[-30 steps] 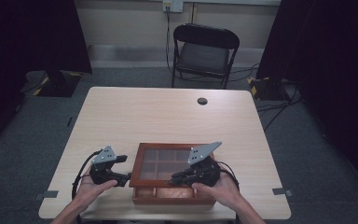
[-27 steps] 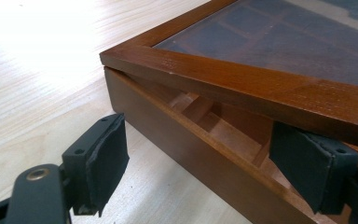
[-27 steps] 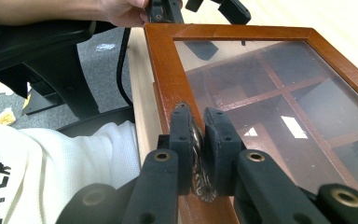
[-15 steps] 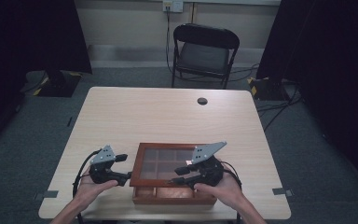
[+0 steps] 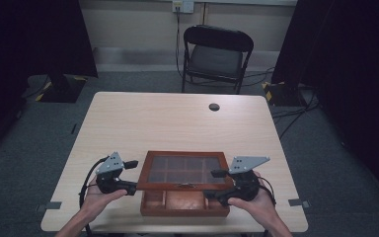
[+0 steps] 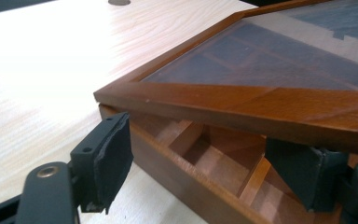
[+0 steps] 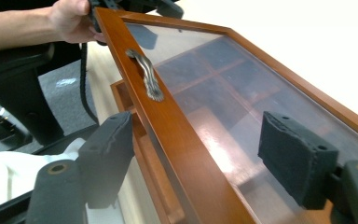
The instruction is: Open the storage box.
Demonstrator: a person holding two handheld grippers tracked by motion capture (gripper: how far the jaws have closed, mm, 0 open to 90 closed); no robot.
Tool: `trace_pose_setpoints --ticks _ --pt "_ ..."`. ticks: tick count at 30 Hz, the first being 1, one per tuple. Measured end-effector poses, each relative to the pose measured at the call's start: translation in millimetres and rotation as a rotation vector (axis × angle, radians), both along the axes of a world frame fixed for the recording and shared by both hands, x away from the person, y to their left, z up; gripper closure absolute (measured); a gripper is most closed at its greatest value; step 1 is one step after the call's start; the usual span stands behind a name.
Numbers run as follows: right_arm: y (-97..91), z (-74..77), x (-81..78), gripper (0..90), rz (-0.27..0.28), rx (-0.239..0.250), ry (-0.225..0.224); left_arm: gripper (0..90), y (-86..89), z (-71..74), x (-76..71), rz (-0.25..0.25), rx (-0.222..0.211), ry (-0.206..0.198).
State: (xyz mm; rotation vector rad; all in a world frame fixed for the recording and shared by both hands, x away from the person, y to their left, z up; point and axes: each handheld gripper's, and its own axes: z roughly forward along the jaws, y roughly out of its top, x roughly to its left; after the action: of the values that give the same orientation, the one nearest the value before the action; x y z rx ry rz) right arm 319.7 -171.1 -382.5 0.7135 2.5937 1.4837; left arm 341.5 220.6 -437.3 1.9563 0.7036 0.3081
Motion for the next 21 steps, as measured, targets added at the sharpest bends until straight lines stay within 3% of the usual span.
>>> trace_pose_setpoints --ticks 12,16,17,21 --pt "-24.0 -2.1 2.5 18.1 -0.083 0.010 -0.041 32.6 -5.2 7.9 2.0 -0.007 -0.039 0.002" --pt "-26.2 -1.7 2.9 16.2 -0.096 0.009 -0.059 33.8 -6.0 11.0 4.1 -0.016 -0.042 0.000" --pt "-26.5 -1.5 3.3 16.1 -0.101 0.004 -0.064 33.9 -5.9 12.8 4.3 -0.021 -0.022 -0.016" --pt "-29.2 -1.7 7.6 15.3 -0.121 0.001 -0.068 33.1 -7.5 17.0 5.9 -0.022 -0.031 -0.023"
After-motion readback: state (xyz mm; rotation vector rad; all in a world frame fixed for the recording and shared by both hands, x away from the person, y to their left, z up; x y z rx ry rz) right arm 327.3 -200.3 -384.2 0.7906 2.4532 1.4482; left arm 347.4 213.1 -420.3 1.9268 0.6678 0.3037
